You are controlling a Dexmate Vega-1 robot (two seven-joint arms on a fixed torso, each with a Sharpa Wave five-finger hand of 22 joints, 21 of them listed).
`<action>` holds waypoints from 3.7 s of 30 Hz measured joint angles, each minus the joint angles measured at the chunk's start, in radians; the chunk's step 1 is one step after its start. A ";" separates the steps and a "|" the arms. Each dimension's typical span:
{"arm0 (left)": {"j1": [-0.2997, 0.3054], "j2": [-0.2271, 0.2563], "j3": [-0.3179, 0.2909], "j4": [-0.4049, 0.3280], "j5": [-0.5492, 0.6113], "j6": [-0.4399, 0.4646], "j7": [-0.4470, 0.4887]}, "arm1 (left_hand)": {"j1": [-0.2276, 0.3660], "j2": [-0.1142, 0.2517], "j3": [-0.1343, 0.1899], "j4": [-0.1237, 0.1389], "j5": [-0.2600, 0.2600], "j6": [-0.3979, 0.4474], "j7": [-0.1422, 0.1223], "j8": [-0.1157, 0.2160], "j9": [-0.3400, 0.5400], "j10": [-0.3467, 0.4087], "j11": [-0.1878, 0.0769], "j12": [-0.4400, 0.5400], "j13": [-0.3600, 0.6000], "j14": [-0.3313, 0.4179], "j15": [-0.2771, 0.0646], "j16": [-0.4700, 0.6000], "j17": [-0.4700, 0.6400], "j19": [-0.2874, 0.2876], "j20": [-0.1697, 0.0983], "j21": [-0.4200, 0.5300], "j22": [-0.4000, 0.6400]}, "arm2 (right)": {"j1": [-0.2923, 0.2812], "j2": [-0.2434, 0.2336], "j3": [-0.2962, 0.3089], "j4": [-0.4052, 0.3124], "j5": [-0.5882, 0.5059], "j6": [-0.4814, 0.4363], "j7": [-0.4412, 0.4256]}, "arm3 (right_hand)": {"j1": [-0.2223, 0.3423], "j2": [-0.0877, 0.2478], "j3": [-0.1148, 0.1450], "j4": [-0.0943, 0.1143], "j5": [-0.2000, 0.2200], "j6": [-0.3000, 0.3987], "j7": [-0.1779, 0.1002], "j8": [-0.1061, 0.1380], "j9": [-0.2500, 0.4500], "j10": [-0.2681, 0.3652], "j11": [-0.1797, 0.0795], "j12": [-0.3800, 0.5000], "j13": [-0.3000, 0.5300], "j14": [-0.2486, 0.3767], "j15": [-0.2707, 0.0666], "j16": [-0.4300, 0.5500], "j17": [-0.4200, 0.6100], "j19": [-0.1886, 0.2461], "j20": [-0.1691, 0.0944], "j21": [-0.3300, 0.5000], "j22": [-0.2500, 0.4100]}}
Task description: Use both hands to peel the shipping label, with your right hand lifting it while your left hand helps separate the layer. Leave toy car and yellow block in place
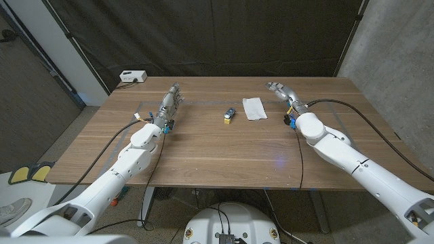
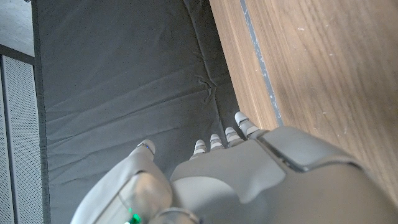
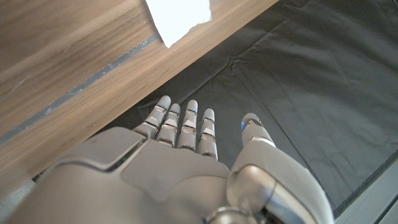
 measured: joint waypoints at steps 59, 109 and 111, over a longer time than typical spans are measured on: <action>-0.061 -0.025 0.009 0.101 -0.015 -0.011 -0.066 | 0.004 -0.004 0.000 0.000 0.000 0.000 0.000 0.000 0.000 0.000 0.011 0.000 0.000 -0.011 0.011 0.000 0.005 0.003 0.032 0.000 0.005 | 0.186 0.067 -0.339 -0.124 -0.543 -0.664 0.061 | 0.222 -0.133 0.019 -0.037 0.011 0.184 -0.041 0.019 0.000 0.167 -0.081 0.032 0.003 0.209 -0.082 0.015 0.001 0.106 0.013 0.018 0.005; -0.062 -0.015 0.003 0.104 -0.022 -0.027 -0.100 | 0.008 0.000 0.000 0.000 0.000 0.000 0.000 0.000 0.000 0.000 0.010 0.000 0.005 -0.011 0.011 0.000 0.004 0.003 0.031 0.000 0.005 | 0.286 0.180 -0.505 0.050 -0.591 -0.900 0.032 | 0.215 -0.284 -0.081 -0.003 0.074 0.269 -0.084 0.027 0.005 0.248 -0.105 0.050 0.017 0.347 -0.090 0.055 0.047 0.112 -0.013 0.014 0.010; -0.063 -0.015 0.002 0.107 -0.023 -0.028 -0.103 | 0.008 0.000 0.000 0.000 0.000 0.000 0.000 0.000 0.000 0.000 0.010 0.000 0.005 -0.011 0.011 0.000 0.004 0.003 0.031 0.000 0.005 | 0.292 0.185 -0.512 0.061 -0.589 -0.915 0.033 | 0.215 -0.284 -0.081 -0.003 0.077 0.269 -0.084 0.027 0.005 0.248 -0.105 0.050 0.017 0.347 -0.090 0.055 0.047 0.112 -0.013 0.011 0.010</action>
